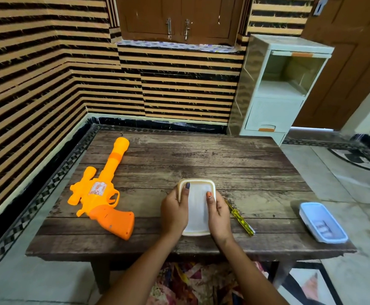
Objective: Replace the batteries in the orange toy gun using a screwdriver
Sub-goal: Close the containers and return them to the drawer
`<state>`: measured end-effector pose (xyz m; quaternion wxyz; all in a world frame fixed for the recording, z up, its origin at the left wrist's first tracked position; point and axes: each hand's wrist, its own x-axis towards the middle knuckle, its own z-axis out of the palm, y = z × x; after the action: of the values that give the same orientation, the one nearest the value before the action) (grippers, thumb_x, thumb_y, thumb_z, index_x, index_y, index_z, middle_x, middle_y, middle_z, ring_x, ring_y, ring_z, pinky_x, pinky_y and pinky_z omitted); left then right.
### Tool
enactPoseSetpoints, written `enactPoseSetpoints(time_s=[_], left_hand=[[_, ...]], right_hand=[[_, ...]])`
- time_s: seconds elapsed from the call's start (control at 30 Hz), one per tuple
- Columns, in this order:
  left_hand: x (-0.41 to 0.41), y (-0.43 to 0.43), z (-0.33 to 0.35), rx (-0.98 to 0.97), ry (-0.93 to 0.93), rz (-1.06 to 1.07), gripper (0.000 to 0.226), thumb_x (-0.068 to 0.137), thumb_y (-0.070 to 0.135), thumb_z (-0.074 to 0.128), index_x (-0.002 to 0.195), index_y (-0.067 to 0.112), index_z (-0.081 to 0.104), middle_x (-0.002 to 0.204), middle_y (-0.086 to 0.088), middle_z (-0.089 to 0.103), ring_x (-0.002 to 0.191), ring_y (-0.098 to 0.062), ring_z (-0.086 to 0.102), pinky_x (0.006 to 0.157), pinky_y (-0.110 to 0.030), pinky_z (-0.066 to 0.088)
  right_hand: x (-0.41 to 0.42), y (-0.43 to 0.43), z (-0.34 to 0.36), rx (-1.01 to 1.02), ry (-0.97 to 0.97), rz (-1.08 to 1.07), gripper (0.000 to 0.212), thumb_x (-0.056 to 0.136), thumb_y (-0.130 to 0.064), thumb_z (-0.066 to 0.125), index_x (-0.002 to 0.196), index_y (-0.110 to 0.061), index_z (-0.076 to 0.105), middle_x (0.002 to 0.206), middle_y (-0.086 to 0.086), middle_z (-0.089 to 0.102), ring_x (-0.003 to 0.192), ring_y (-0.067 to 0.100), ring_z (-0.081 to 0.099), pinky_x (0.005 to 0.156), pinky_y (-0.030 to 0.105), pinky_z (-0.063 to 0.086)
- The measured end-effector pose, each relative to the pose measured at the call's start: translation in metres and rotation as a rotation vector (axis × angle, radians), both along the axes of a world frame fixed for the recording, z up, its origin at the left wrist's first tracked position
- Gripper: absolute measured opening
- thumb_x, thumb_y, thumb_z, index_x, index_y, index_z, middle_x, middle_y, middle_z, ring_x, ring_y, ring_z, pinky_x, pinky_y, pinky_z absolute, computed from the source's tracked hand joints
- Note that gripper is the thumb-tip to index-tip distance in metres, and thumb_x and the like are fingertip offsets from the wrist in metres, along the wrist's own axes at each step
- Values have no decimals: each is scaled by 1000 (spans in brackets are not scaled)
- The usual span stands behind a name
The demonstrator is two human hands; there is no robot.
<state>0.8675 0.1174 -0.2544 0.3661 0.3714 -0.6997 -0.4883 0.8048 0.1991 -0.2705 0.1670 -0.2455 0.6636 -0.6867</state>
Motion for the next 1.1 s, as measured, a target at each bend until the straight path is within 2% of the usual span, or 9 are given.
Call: enactPoseSetpoints(time_s=[0.17,0.3,0.4,0.43,0.5,0.6,0.7,0.97,1.1], left_hand=[[-2,-2,3,2,-29,-7,45,91,38,50,51,21,41,44,7,42,44,-6,39,41,-16,26],[2,0,5,-66,-55,-48,40,88,48,45,60,20,49,50,8,49,48,-6,47,46,-16,30],[10,2,-4,-135,-79,-136,39,88,52,47,102,18,62,88,6,66,83,-13,63,67,-20,43],[13,4,-9,-146,-92,-167,47,87,53,45,117,18,57,103,8,64,95,-10,61,76,-21,44],[19,8,-14,-128,-73,-176,55,87,53,45,128,17,50,117,8,61,106,-9,58,86,-23,45],[19,10,-16,-92,-50,-123,57,84,51,46,128,16,52,118,2,64,106,-11,60,90,-29,49],[16,11,-13,-55,-45,-98,55,82,53,47,123,18,56,110,4,67,100,-11,62,86,-33,51],[12,11,-13,-20,-27,-75,35,90,31,58,119,12,60,105,1,68,96,-12,64,83,-31,53],[12,11,-7,-9,-64,-80,32,90,31,56,117,13,60,103,3,67,92,-10,62,74,-21,46]], right_hand=[[2,0,4,-34,-9,-6,28,92,-34,41,96,-16,62,82,1,66,69,3,60,59,18,49],[1,1,3,-72,-56,8,25,98,-25,37,112,-18,56,99,-4,66,85,2,63,69,15,50],[-1,1,1,-71,-73,10,32,98,-24,35,127,-20,48,119,-4,60,107,4,57,87,17,49],[-1,1,1,-71,-85,12,30,98,-24,36,125,-21,49,120,-3,60,108,6,58,90,19,49],[-1,0,1,-66,-94,34,26,97,-24,39,118,-22,55,115,0,64,106,10,61,89,23,50],[-2,1,1,-43,-99,75,28,94,-25,47,119,-16,57,112,4,67,105,19,63,90,33,51],[-2,1,1,-48,-92,55,23,94,-21,48,112,-13,60,105,2,69,98,16,65,84,29,53],[-3,-1,2,-43,-91,37,16,94,-19,48,100,-22,63,92,-5,71,84,7,67,75,23,54],[-2,-3,4,-42,-116,36,16,94,-19,48,99,-23,63,92,-3,71,83,10,67,75,26,55]])
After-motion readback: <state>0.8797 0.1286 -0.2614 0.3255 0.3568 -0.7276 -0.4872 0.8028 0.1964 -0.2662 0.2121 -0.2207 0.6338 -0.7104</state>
